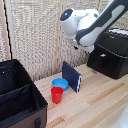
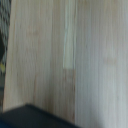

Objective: Please move the gripper into proximity with the fryer handle. Once close enough, gingerly grasp the handle and gently tug the fryer basket open in your direction.

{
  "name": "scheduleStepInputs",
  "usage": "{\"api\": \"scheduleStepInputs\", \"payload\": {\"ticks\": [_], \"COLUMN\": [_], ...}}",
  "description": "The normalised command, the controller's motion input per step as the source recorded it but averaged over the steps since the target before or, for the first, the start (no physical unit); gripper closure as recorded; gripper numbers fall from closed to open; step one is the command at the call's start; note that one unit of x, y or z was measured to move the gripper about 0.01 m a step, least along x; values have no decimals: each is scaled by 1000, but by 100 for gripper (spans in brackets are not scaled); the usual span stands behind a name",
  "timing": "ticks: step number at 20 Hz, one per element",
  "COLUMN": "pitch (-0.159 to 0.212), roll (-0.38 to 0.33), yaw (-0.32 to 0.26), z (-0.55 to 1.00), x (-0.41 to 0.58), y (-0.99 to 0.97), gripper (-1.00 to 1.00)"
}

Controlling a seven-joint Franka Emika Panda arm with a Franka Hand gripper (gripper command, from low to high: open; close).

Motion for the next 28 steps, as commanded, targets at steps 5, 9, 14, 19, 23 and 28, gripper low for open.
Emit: {"api": "scheduleStepInputs", "payload": {"ticks": [5,9,14,19,23,28], "pitch": [-99,-78,-31,-9,-8,0], "roll": [-174,-134,-74,-14,-4,0], "yaw": [69,56,40,84,108,131], "z": [-405,-396,-434,-330,-248,-235], "x": [-193,-195,-191,2,79,134], "y": [-573,-596,-557,-587,-552,-559], "gripper": [-100,-100,-100,-100,-100,-100]}}
